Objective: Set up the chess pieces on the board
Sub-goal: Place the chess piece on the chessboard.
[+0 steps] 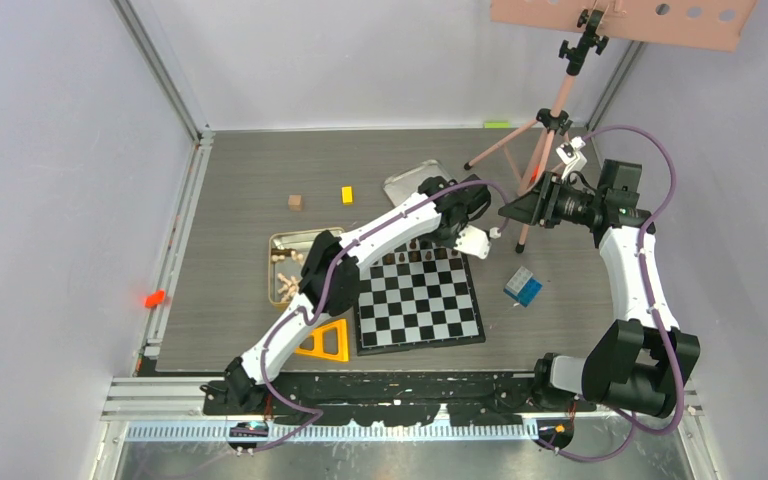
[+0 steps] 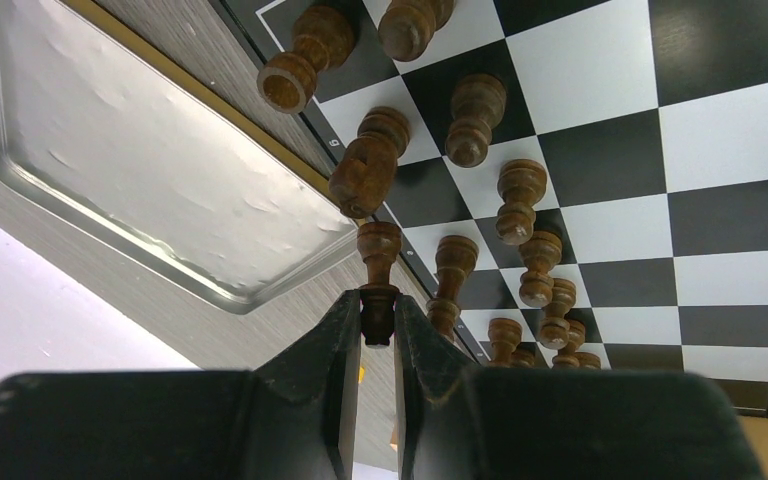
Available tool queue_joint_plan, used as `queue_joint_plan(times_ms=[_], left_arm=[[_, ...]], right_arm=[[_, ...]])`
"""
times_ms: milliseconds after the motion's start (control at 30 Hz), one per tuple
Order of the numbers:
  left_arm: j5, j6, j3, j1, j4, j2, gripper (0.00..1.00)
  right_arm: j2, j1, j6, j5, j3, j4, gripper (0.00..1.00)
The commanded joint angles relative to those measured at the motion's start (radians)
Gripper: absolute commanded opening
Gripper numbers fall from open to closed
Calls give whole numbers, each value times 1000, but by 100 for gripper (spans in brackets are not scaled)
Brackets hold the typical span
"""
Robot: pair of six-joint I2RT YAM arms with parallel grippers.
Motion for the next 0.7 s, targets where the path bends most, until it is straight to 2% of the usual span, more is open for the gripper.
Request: queue_joint_plan(times_ms=[0, 300, 667], left_arm=[[-10, 39, 25, -19, -6, 4, 6], [-6, 37, -2, -26, -11, -10, 6], [-6, 44, -12, -31, -30, 2, 10]], right_arm=[[-30, -10, -4, -16, 12, 29, 51], [-28, -12, -5, -22, 9, 29, 51], [-26, -13, -4, -24, 6, 29, 51]])
